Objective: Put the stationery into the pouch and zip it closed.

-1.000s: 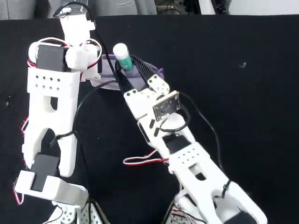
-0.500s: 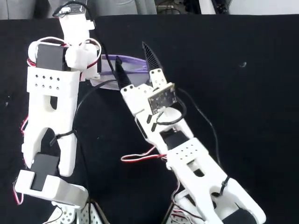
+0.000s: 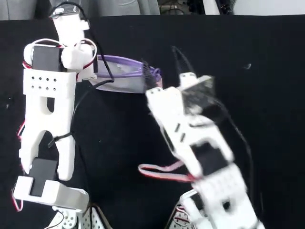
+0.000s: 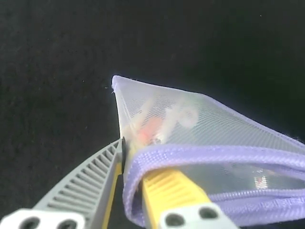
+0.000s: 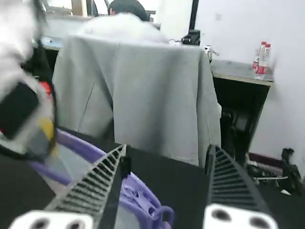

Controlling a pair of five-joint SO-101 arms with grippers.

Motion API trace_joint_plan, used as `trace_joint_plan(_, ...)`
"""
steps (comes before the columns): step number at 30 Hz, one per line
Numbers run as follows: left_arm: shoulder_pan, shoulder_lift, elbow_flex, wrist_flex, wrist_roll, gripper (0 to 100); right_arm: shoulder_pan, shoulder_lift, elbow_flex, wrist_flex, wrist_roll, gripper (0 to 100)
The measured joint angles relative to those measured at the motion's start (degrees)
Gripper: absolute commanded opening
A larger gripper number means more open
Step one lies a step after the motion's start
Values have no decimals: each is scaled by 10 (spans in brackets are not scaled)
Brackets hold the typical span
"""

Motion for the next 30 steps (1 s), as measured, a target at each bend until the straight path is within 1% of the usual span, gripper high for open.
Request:
trace_joint_plan(3,-4,0,10,-4,0,29,22,-43,-66,139,-3,243)
trace_joint_plan(7,-4,-3,22,-5,-1,29,69,-21,-124,277,11,243)
trace_joint_plan(9,-5,-4,28,-5,-1,29,84,14,-135,317,29,243)
trace_joint_plan(13,-5,-8,39,-5,-1,29,102,106,-135,365,61,243)
trace_joint_plan(17,-5,-10,46,-7,-1,29,114,195,-135,402,65,243)
trace_joint_plan(20,-5,-11,47,-10,-1,29,128,252,-135,418,67,243)
trace_joint_plan(23,-5,-11,50,-12,-1,29,145,287,-115,409,67,243)
trace_joint_plan(26,-11,-11,52,-22,-1,29,149,297,-43,345,66,243)
trace_joint_plan(30,-27,-10,53,-33,-1,29,149,298,79,213,66,243)
